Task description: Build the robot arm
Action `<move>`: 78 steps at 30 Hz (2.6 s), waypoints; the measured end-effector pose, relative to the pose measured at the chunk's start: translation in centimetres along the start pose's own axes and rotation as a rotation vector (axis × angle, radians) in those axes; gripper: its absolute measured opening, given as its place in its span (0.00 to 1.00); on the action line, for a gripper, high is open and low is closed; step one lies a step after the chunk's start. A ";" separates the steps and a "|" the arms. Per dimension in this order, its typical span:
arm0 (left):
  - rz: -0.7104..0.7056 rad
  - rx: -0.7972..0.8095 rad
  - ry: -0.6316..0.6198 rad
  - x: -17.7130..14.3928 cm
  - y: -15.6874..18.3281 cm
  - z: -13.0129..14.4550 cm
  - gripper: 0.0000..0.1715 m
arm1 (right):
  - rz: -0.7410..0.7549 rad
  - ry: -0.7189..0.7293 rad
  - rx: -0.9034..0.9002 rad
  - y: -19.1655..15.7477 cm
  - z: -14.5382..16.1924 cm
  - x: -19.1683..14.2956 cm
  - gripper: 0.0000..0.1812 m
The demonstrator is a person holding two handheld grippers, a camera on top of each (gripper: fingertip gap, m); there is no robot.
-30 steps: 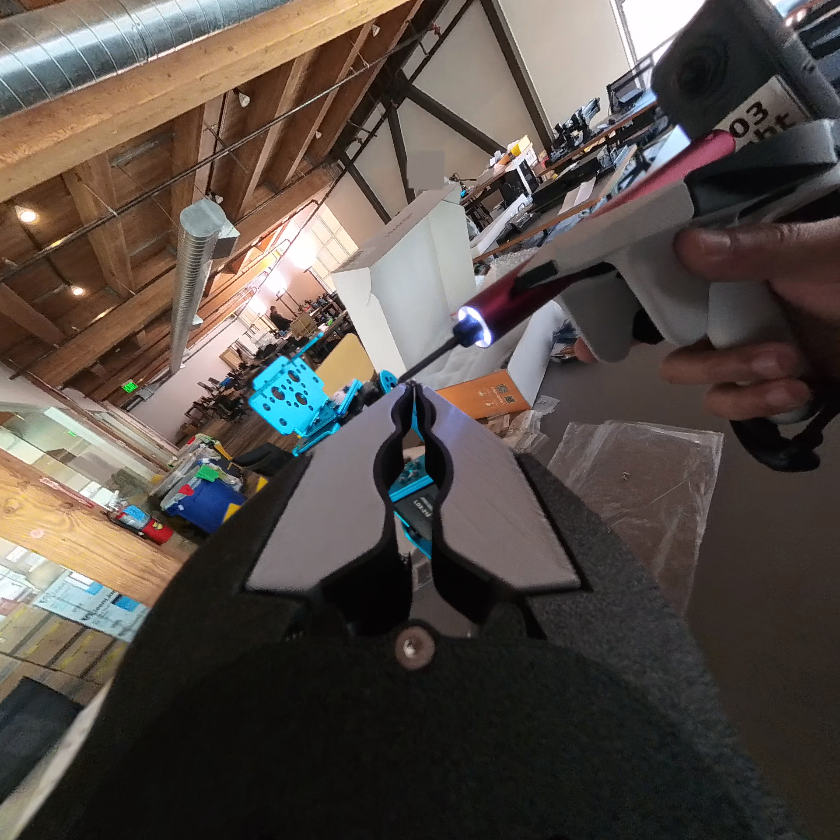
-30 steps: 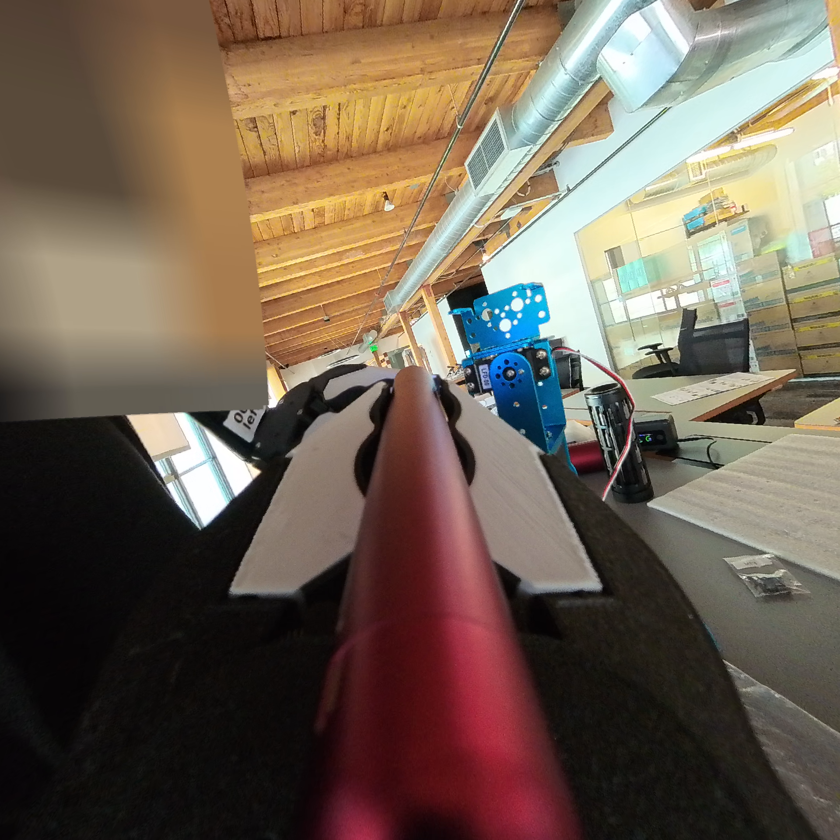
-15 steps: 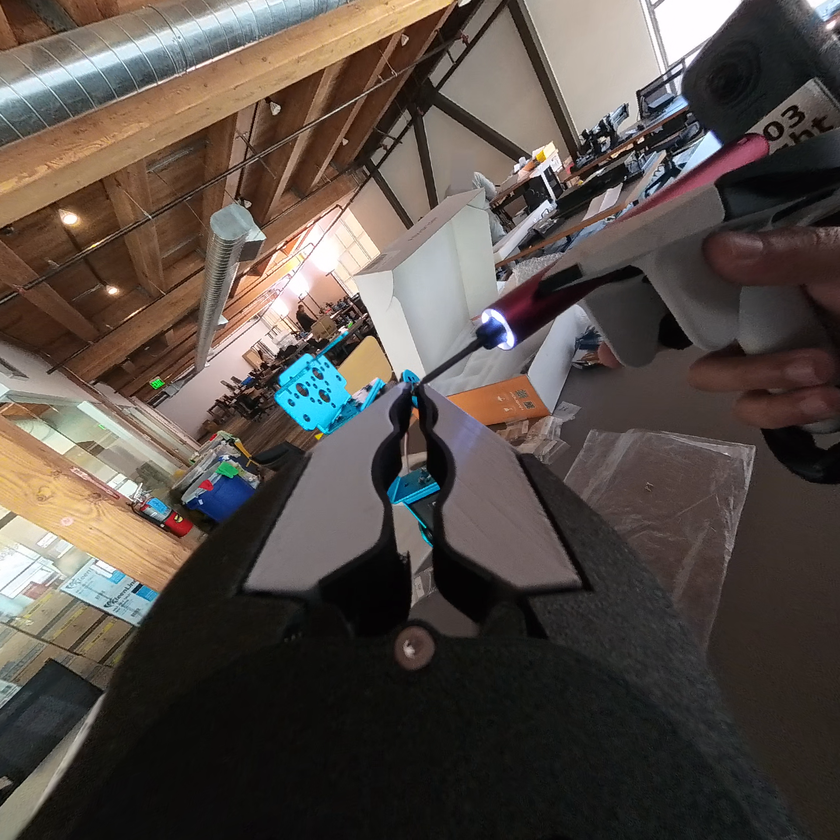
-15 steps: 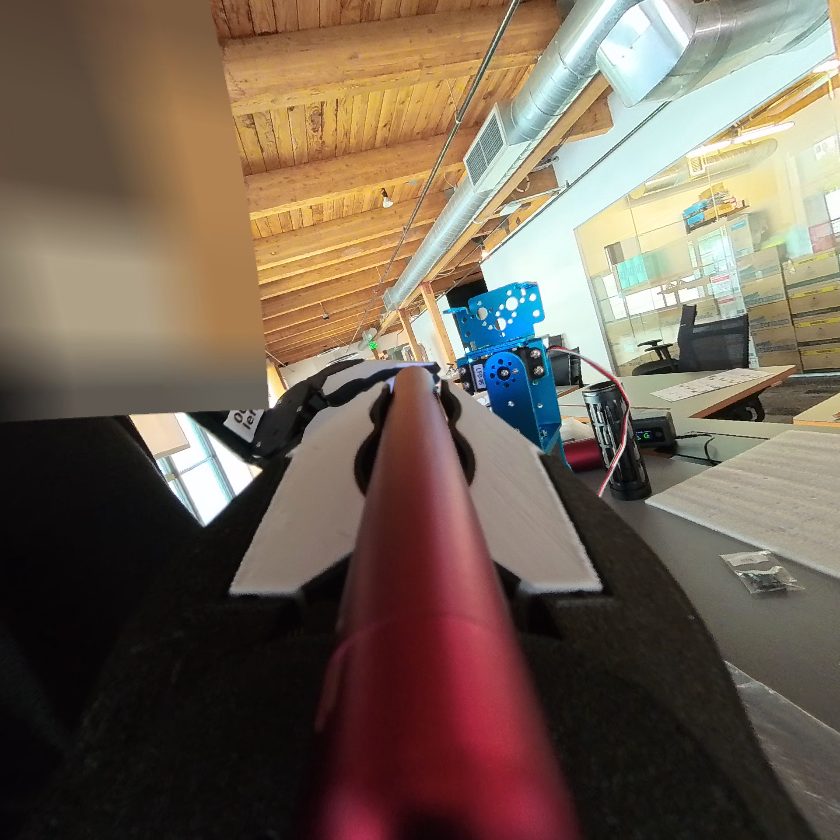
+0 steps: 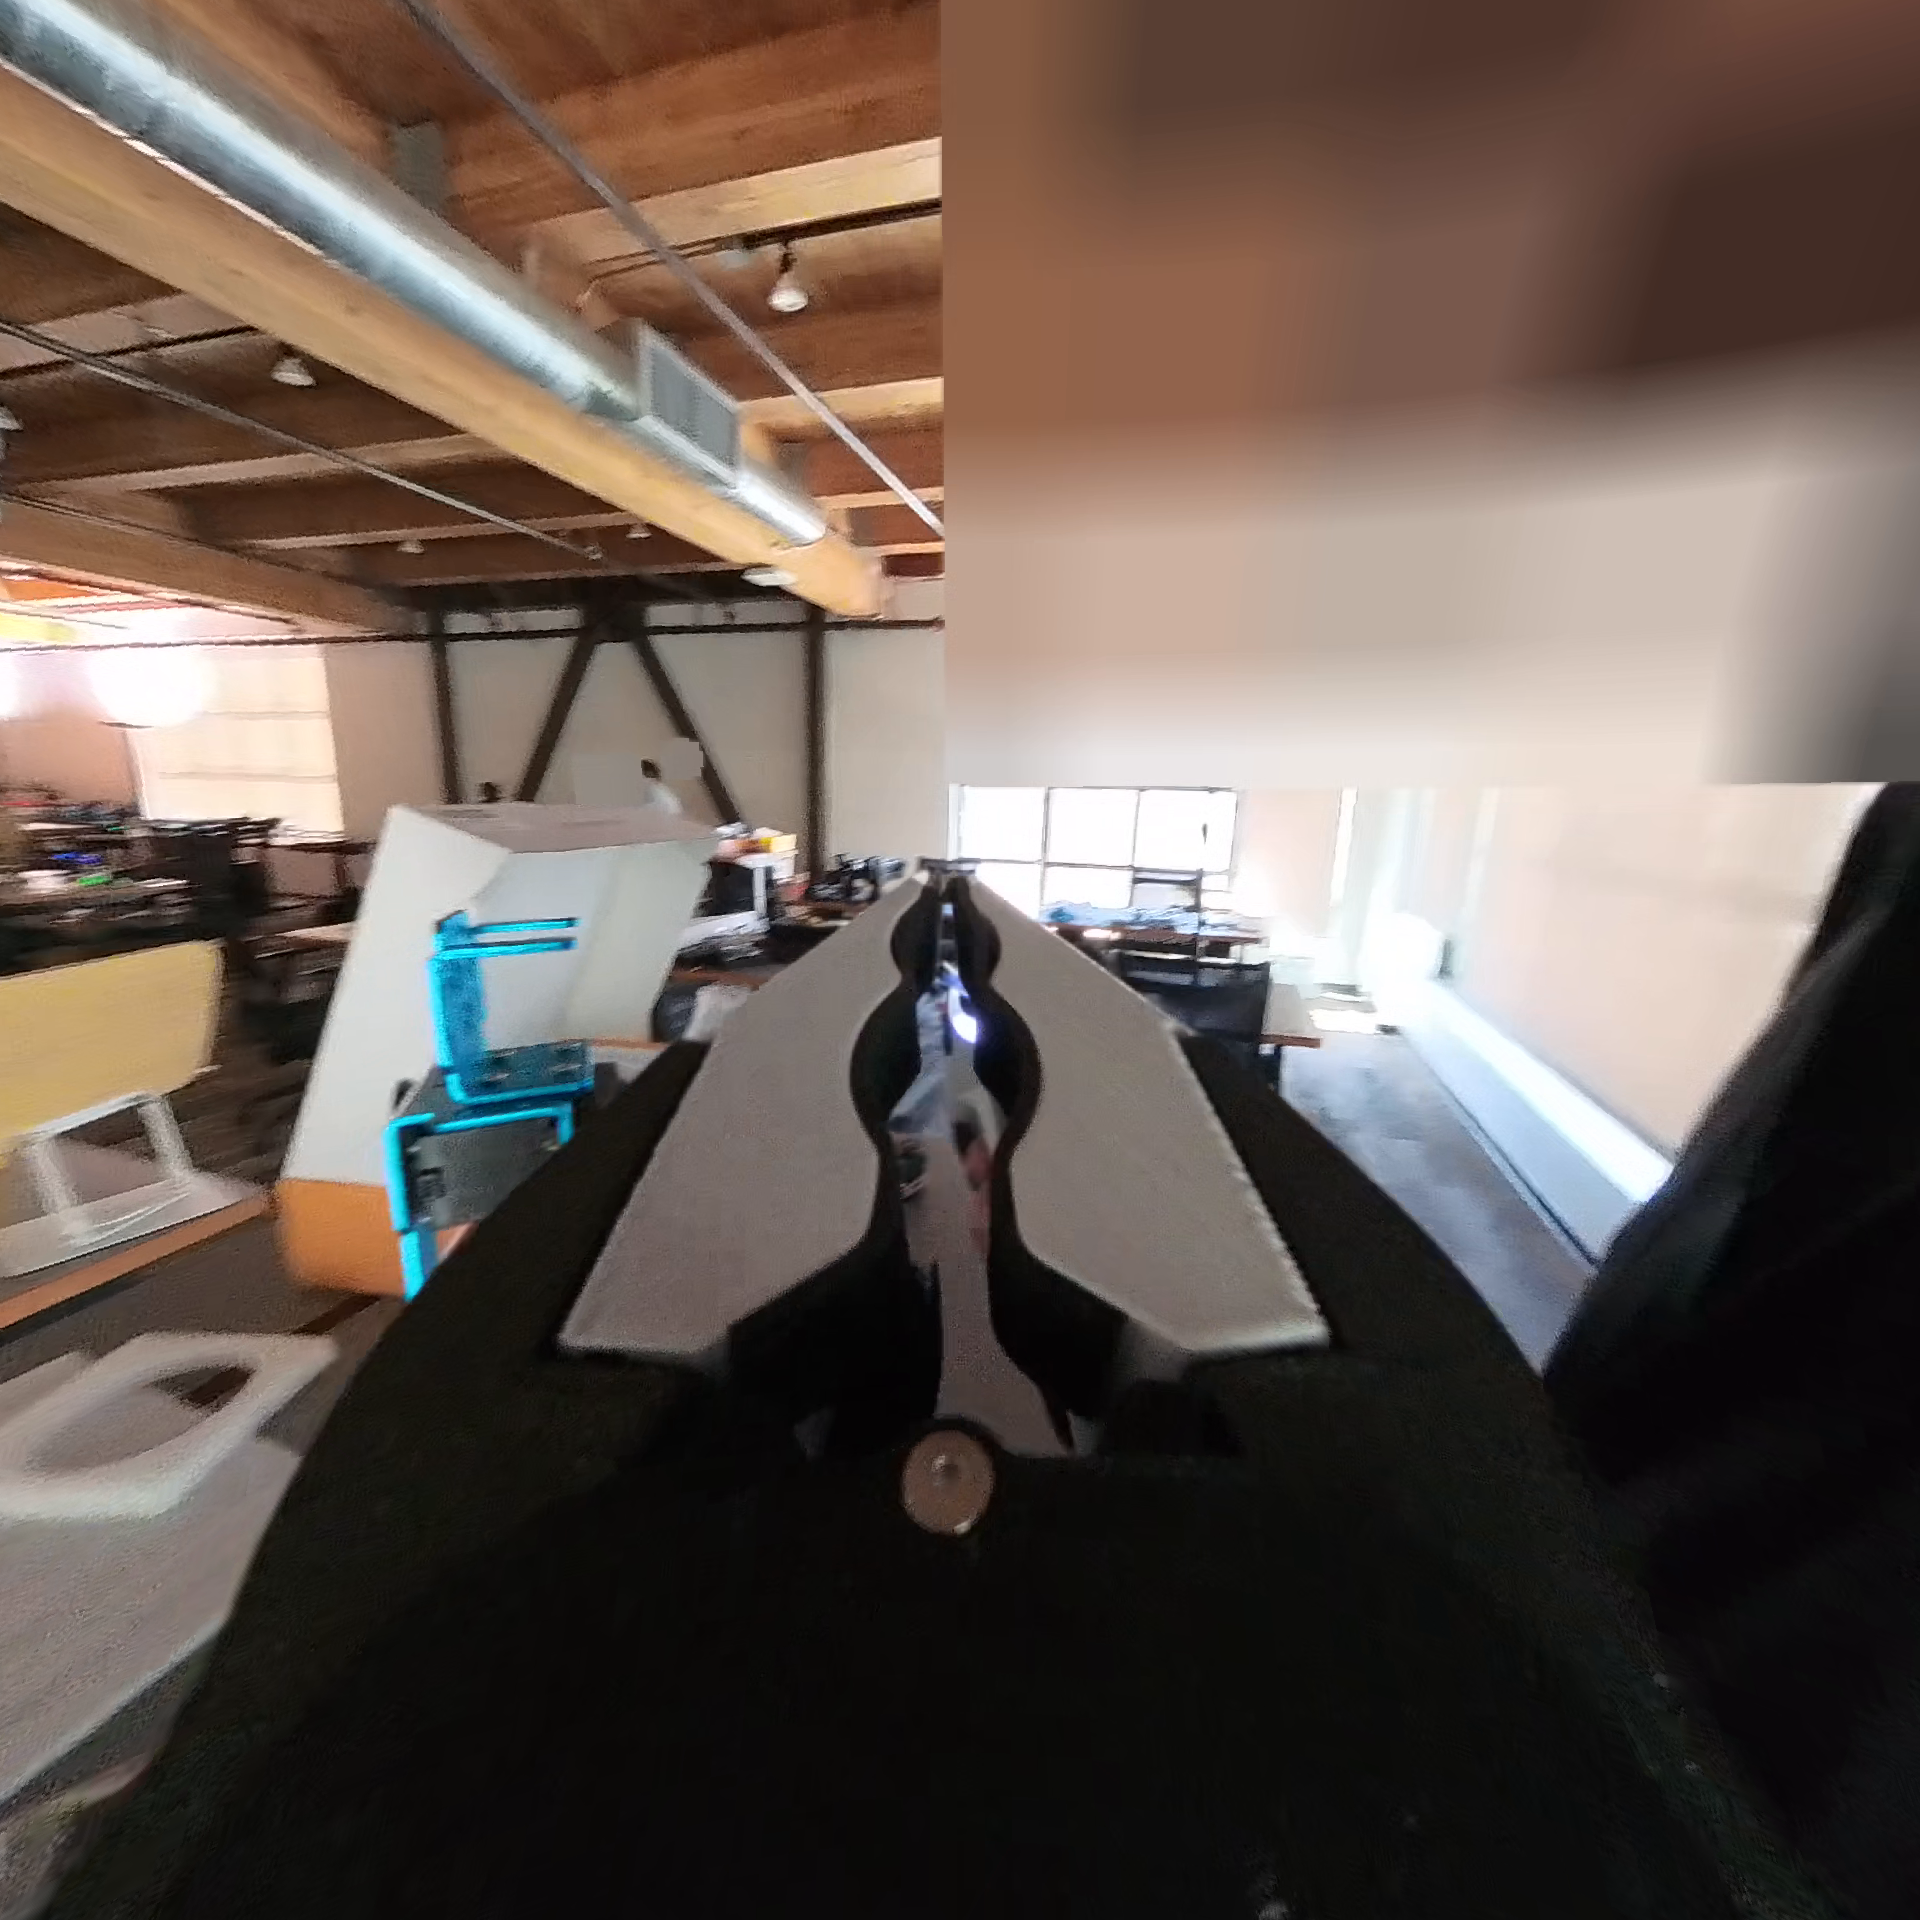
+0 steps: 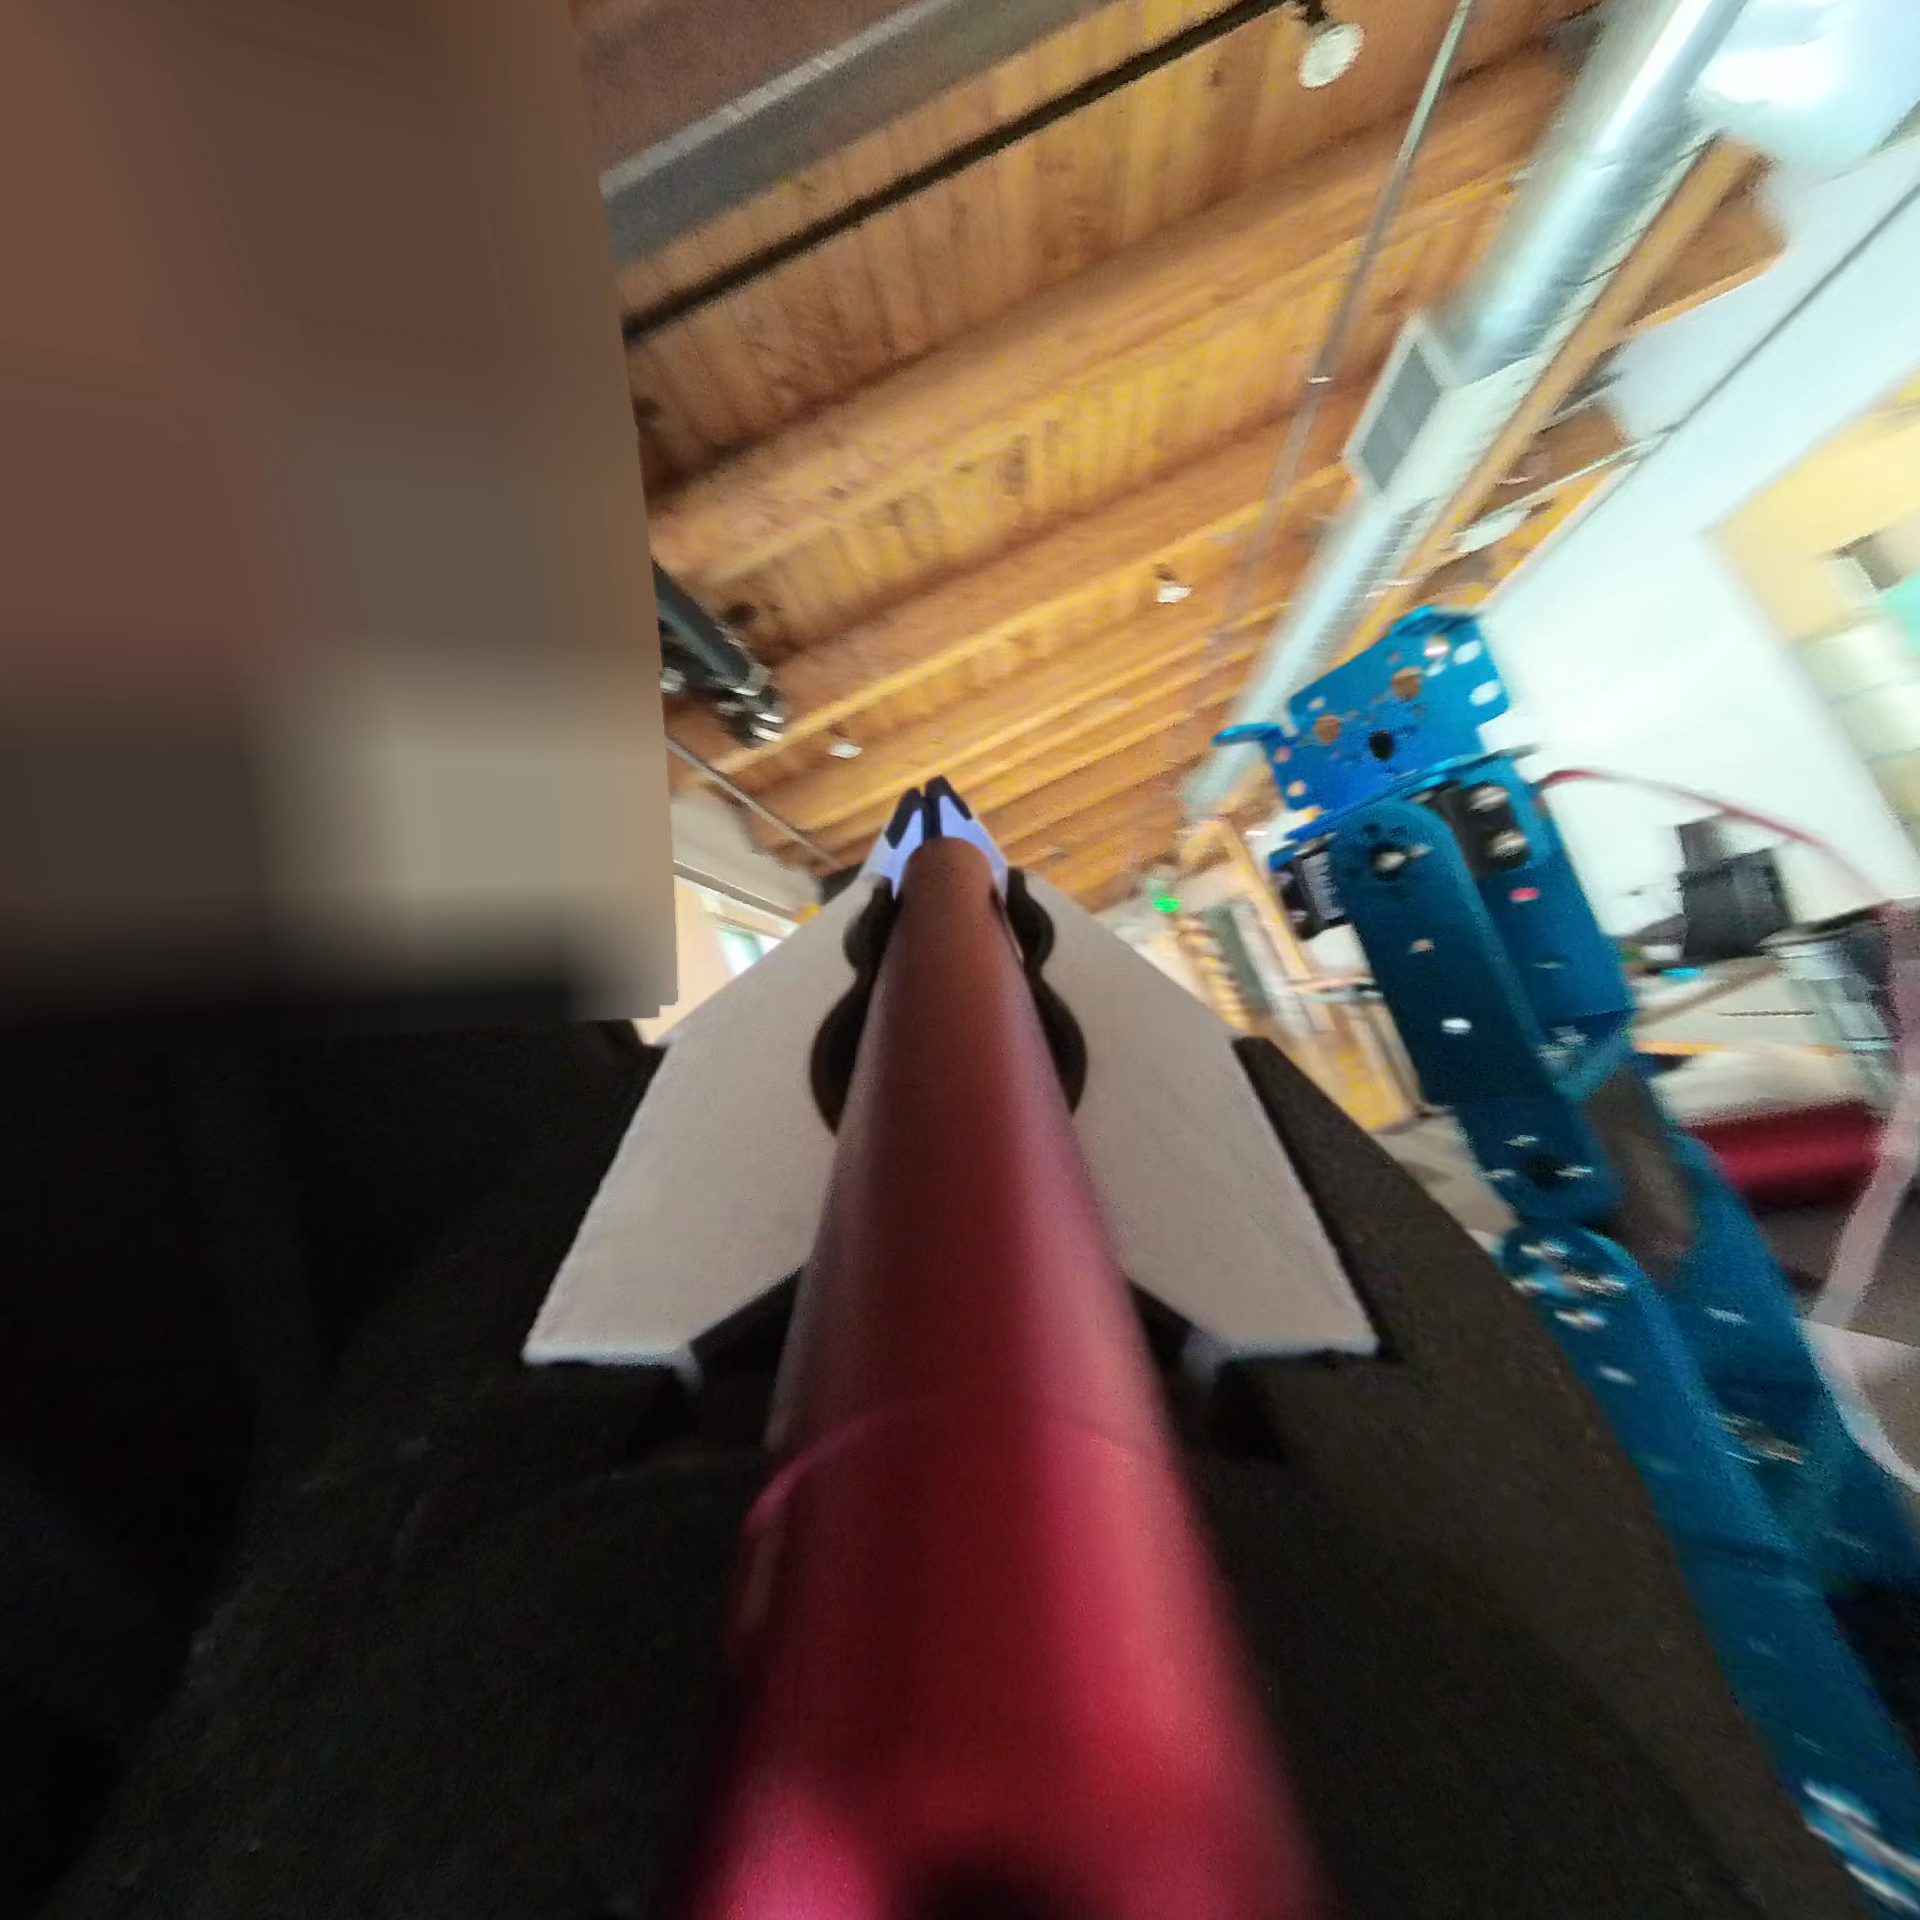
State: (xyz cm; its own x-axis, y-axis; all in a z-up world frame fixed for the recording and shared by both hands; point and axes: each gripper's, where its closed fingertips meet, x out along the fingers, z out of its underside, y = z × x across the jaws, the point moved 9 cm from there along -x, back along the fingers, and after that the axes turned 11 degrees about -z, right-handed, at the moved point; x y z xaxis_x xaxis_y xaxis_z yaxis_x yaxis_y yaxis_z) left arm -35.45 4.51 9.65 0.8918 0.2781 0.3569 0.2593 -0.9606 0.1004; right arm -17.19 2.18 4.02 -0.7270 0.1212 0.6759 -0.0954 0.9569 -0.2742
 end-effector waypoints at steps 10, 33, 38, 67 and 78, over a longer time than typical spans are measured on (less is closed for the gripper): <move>0.151 -0.094 0.110 -0.8 0.6 -0.5 0.01 | -0.182 0.085 0.203 1.0 1.4 1.3 0.12; 0.162 0.088 0.128 -0.9 1.7 -0.1 0.01 | -0.304 0.137 0.405 1.2 2.3 1.0 0.12; 0.148 0.091 0.141 -0.9 1.6 0.0 0.01 | -0.304 0.148 0.377 1.2 2.4 1.3 0.12; -0.205 0.511 -1.084 -6.6 -5.2 16.1 0.01 | 0.805 -0.804 -0.319 -0.1 3.2 -11.7 0.12; -0.203 0.470 -1.330 -5.9 -4.3 23.4 0.06 | 0.777 -0.647 -0.229 -3.0 6.7 -14.0 0.12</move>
State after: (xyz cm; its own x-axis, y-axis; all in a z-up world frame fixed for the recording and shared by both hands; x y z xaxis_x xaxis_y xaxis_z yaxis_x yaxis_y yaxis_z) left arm -33.13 7.06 -14.62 0.4354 0.4568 -0.7757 0.2848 -0.8873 -0.3627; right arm -11.29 -4.16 -9.17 -0.7654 0.6265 -0.1472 0.6385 0.7107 -0.2953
